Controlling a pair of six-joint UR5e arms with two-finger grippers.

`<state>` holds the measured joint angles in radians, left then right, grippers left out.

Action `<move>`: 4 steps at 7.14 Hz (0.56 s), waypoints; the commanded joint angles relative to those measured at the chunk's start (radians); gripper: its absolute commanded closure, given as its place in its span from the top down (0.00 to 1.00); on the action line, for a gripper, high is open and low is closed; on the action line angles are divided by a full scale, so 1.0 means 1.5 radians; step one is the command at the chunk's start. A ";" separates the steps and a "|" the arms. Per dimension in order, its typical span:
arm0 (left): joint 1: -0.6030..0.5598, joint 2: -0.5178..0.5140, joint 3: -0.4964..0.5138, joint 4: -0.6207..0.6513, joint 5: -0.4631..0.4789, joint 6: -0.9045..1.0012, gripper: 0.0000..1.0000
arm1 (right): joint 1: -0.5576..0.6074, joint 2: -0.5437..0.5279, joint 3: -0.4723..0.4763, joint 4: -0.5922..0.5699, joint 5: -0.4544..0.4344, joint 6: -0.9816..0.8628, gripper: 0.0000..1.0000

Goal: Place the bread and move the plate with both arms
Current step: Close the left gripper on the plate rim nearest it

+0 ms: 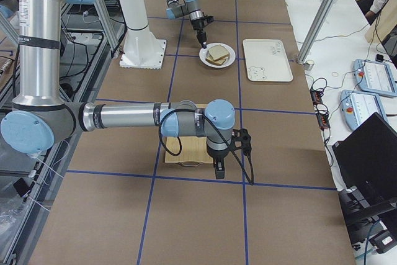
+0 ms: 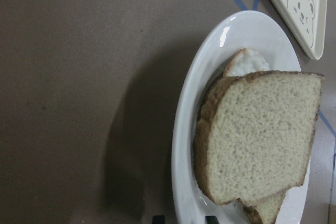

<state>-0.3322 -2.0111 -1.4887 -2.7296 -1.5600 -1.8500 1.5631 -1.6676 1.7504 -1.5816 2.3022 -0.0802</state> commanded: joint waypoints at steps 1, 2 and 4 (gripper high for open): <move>0.001 -0.017 0.037 -0.041 0.000 0.000 0.34 | 0.000 0.001 0.001 0.000 -0.001 0.002 1.00; 0.001 -0.020 0.037 -0.055 0.001 0.000 0.34 | 0.000 0.002 0.000 0.000 -0.001 0.002 1.00; 0.001 -0.025 0.037 -0.060 0.010 -0.026 0.00 | 0.000 0.003 0.000 0.000 -0.002 0.002 1.00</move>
<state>-0.3314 -2.0433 -1.4343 -2.8130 -1.5501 -1.8601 1.5631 -1.6643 1.7505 -1.5815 2.3006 -0.0768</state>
